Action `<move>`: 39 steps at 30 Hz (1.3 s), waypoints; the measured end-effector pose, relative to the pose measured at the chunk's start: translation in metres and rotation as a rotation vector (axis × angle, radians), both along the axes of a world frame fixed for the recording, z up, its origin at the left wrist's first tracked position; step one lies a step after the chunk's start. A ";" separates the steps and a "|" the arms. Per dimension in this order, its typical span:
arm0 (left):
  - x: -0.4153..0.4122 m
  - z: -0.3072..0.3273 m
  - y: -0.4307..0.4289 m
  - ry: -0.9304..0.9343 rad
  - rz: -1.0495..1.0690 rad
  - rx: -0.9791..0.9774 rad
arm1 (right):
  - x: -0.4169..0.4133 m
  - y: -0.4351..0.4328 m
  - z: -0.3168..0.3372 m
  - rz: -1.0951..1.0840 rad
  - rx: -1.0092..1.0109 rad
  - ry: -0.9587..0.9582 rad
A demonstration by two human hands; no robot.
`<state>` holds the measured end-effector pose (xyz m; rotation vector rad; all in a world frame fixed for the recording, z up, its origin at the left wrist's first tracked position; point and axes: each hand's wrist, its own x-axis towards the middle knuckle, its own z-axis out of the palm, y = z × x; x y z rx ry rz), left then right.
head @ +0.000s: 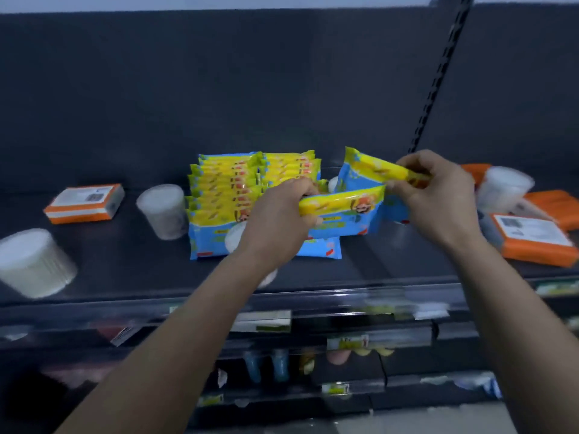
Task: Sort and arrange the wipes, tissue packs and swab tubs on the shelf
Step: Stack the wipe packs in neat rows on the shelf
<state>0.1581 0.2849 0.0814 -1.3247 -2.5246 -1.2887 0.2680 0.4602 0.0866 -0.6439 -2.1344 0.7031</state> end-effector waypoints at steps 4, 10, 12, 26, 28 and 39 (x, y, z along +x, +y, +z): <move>0.005 -0.009 0.009 0.069 -0.133 -0.012 | 0.011 -0.001 -0.001 -0.040 -0.020 -0.039; -0.007 -0.030 0.005 0.030 -0.004 -0.223 | 0.006 0.006 -0.008 0.088 -0.105 -0.111; -0.009 -0.033 -0.001 -0.004 0.010 -0.255 | -0.001 0.008 -0.013 0.139 -0.104 -0.161; -0.035 -0.031 -0.072 0.075 0.165 -0.302 | -0.045 -0.024 -0.029 0.433 -0.117 -0.315; -0.042 -0.032 -0.080 0.111 0.164 -0.332 | -0.047 -0.030 -0.032 0.436 -0.130 -0.344; -0.085 -0.049 -0.118 0.515 0.158 -0.602 | -0.058 -0.057 -0.056 0.370 -0.108 -0.538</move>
